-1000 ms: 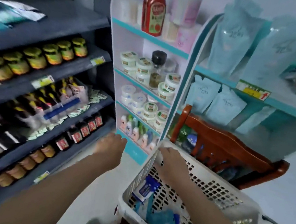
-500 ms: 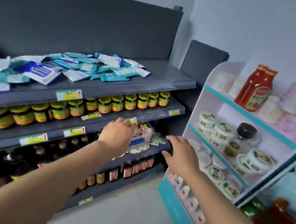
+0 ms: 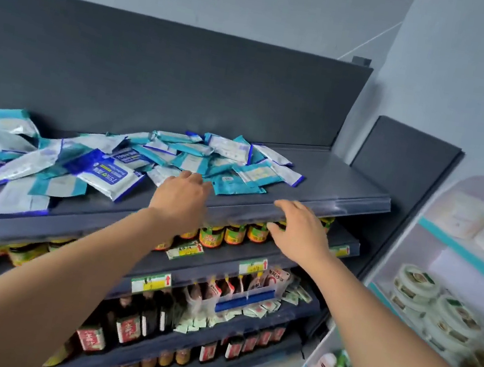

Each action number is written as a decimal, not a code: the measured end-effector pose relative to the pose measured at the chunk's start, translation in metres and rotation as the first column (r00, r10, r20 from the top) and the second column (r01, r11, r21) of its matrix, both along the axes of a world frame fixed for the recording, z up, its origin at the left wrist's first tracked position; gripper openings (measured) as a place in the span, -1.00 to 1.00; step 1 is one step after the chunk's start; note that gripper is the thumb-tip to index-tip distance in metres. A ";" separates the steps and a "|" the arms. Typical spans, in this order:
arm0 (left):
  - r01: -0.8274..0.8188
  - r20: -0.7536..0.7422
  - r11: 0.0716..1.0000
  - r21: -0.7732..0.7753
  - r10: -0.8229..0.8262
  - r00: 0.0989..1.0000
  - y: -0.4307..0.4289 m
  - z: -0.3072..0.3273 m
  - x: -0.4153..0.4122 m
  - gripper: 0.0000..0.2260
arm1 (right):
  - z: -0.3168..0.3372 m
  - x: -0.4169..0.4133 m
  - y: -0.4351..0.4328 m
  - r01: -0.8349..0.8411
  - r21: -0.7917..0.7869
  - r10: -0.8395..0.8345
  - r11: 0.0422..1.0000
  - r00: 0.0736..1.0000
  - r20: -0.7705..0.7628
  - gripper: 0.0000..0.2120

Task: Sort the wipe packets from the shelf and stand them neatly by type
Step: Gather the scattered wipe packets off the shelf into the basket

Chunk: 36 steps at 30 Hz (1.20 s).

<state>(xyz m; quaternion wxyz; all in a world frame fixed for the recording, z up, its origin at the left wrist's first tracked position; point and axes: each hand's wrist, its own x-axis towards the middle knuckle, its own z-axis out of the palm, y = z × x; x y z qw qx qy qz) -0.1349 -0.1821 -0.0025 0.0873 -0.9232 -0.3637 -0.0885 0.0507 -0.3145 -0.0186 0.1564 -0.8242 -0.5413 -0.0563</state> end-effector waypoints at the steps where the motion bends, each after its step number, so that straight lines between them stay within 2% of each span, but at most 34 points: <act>1: -0.019 -0.001 1.000 -0.003 0.019 1.000 0.013 0.000 0.006 -0.73 | 0.002 0.009 0.015 -0.016 -0.008 0.016 1.000 1.000 0.001 -0.51; 5: -0.125 -0.029 0.992 -0.029 0.124 0.992 0.068 -0.008 0.033 -0.61 | 0.003 0.047 0.076 -0.083 -0.062 0.085 0.995 0.996 0.034 -0.48; 10: -0.269 -0.001 0.947 -0.176 0.273 0.962 0.129 -0.017 0.068 -0.34 | 0.002 0.096 0.141 -0.170 -0.198 0.179 0.965 0.983 0.029 -0.38; 13: -0.345 -0.001 0.912 -0.221 0.354 0.935 0.158 -0.022 0.089 -0.31 | -0.004 0.121 0.172 -0.224 -0.331 0.243 0.917 0.970 0.017 -0.33; 15: -0.370 -0.026 0.902 -0.224 0.374 0.927 0.174 -0.024 0.101 -0.35 | -0.010 0.136 0.186 -0.255 -0.356 0.272 0.899 0.962 -0.004 -0.38; 17: -0.385 -0.061 0.899 -0.209 0.381 0.922 0.185 -0.023 0.109 -0.47 | -0.015 0.146 0.194 -0.297 -0.284 0.311 0.912 0.950 0.005 -0.49; 20: -0.364 -0.060 0.930 -0.051 0.361 0.931 0.194 -0.013 0.127 -0.69 | -0.017 0.154 0.203 -0.335 -0.055 0.338 0.941 0.937 0.083 -0.67; 23: -0.286 0.121 0.947 0.147 0.269 0.955 0.199 0.000 0.149 -0.82 | -0.011 0.161 0.217 -0.241 0.157 0.227 0.958 0.968 0.103 -0.75; 25: -0.204 0.263 0.957 0.207 0.147 0.954 0.205 0.010 0.164 -0.81 | -0.003 0.170 0.226 -0.104 0.251 0.105 0.962 0.994 0.010 -0.74; 27: -0.129 0.326 0.983 0.134 0.079 0.942 0.213 0.016 0.180 -0.79 | 0.001 0.184 0.235 0.035 0.267 -0.006 0.963 0.994 -0.106 -0.75; 29: -0.090 0.331 0.996 -0.019 0.091 0.939 0.220 0.016 0.193 -0.72 | 0.000 0.200 0.244 0.153 0.221 -0.105 0.963 0.971 -0.213 -0.76; 30: -0.084 0.293 0.992 -0.095 0.109 0.950 0.224 0.012 0.197 -0.66 | -0.002 0.207 0.249 0.195 0.189 -0.143 0.962 0.955 -0.260 -0.75; 32: -0.092 0.126 0.964 -0.251 0.127 0.984 0.232 -0.003 0.199 -0.49 | -0.009 0.218 0.257 0.221 0.087 -0.179 0.971 0.922 -0.344 -0.70; 34: -0.082 -0.012 0.942 -0.326 0.083 0.996 0.238 -0.017 0.196 -0.34 | -0.019 0.223 0.264 0.175 -0.091 -0.196 0.980 0.908 -0.370 -0.46; 36: -0.056 -0.032 0.945 -0.322 0.048 0.998 0.243 -0.025 0.193 -0.27 | -0.023 0.223 0.270 0.146 -0.225 -0.225 0.963 0.897 -0.381 -0.20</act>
